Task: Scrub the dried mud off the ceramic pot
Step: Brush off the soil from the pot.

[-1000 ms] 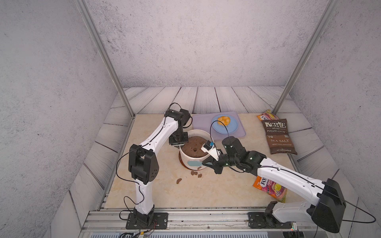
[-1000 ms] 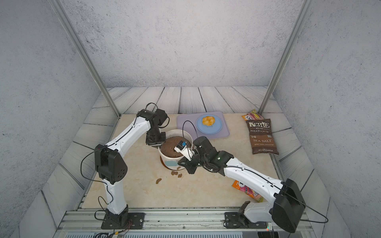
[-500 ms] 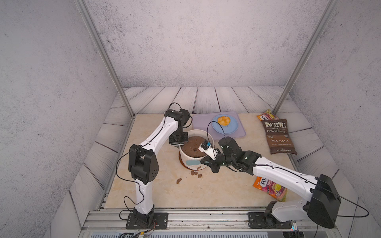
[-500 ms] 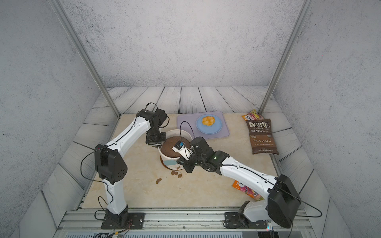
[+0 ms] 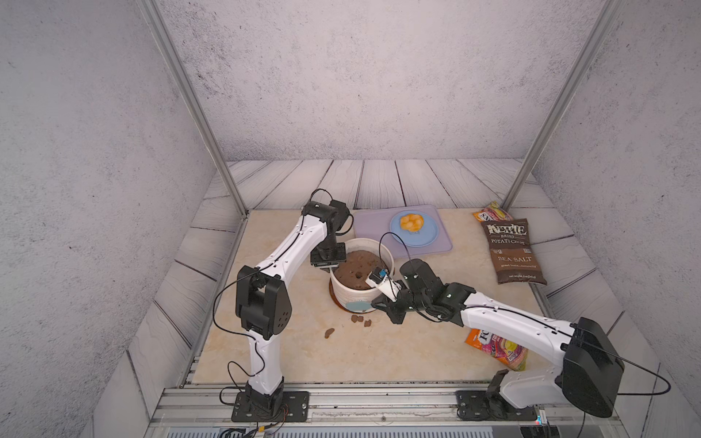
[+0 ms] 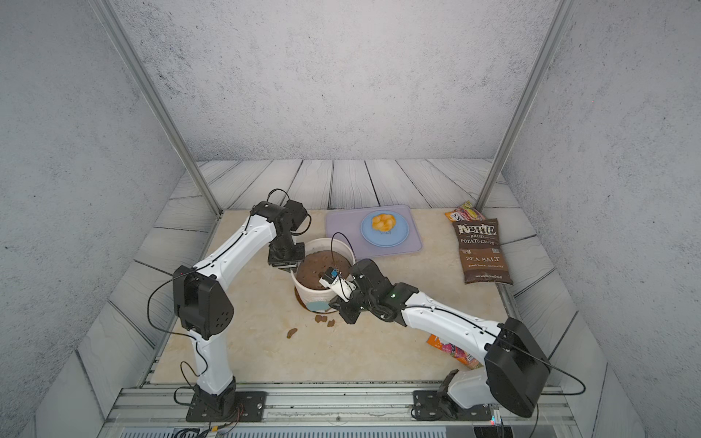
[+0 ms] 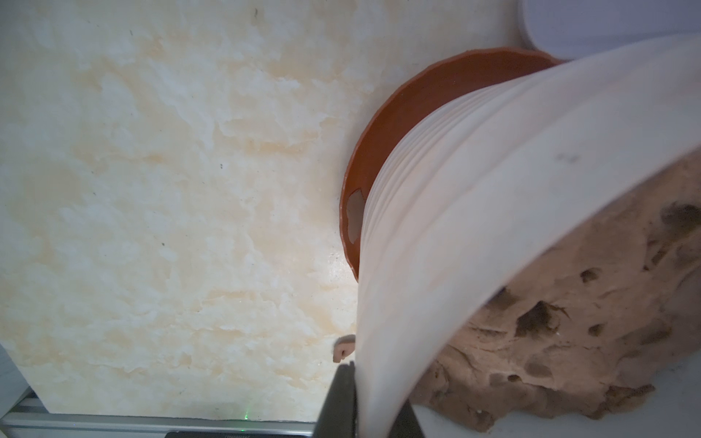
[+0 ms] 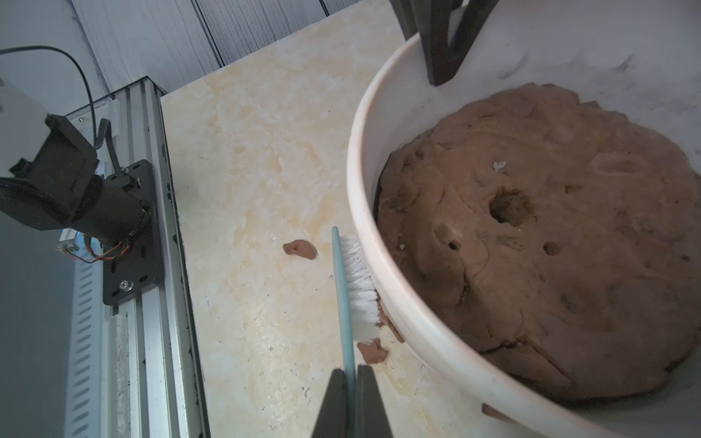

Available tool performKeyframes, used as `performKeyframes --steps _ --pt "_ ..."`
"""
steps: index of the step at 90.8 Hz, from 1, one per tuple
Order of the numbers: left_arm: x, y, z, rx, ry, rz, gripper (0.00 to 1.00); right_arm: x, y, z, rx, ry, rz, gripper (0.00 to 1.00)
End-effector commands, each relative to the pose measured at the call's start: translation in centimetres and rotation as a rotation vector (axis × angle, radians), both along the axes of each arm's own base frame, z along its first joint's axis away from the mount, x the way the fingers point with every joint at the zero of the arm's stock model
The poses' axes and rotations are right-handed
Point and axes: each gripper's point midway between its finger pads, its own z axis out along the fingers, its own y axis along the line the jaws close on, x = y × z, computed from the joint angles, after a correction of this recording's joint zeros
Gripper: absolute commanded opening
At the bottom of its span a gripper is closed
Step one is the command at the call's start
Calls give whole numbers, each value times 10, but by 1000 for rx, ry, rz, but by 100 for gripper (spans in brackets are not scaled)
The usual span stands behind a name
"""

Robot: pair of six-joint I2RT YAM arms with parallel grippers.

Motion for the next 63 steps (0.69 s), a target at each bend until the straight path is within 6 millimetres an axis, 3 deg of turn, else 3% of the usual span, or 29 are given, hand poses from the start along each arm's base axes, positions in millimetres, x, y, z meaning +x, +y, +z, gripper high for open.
performKeyframes --steps 1,22,49,63 --pt "5 -2 -21 6 17 -76 0 5 -17 -24 -91 7 -43 0" --pt "6 -3 -20 5 13 -76 0 -23 -11 -17 -59 60 42 0" --pt "12 -2 -20 18 7 -105 0 -65 5 17 27 128 147 0" --pt "13 -3 -21 16 7 -118 0 -59 1 26 9 67 128 0"
